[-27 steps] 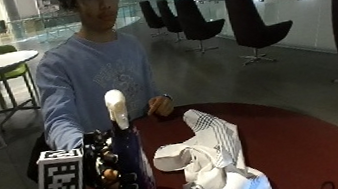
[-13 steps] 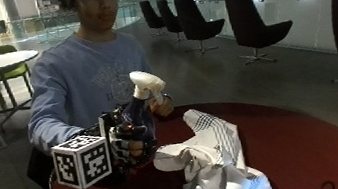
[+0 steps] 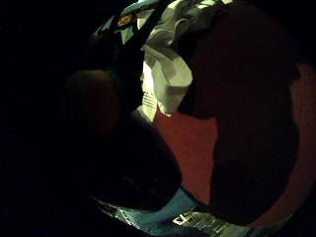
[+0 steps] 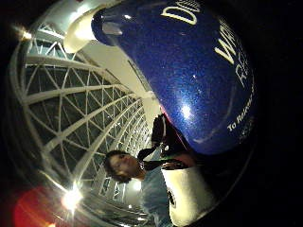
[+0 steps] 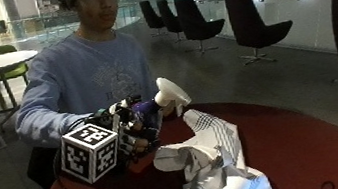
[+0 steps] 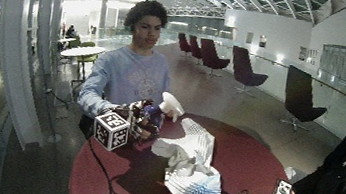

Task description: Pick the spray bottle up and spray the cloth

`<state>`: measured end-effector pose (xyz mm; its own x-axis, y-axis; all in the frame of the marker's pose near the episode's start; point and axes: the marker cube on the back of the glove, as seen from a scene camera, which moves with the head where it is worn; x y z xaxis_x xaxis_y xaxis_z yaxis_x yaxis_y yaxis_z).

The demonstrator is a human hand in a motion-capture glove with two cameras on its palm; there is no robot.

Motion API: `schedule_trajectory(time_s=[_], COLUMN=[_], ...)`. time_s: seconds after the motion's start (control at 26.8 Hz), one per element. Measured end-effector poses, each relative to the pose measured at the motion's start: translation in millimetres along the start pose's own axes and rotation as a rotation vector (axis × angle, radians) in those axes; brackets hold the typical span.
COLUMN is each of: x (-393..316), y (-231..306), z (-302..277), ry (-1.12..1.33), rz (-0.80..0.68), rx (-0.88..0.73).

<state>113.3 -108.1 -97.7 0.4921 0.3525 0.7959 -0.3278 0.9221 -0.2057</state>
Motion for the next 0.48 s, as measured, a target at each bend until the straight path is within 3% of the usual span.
schedule_trajectory(time_s=[0.48], x=[1.1], y=[0.9], z=[16.9], ry=[0.039], rz=[0.117], rx=[-0.067])
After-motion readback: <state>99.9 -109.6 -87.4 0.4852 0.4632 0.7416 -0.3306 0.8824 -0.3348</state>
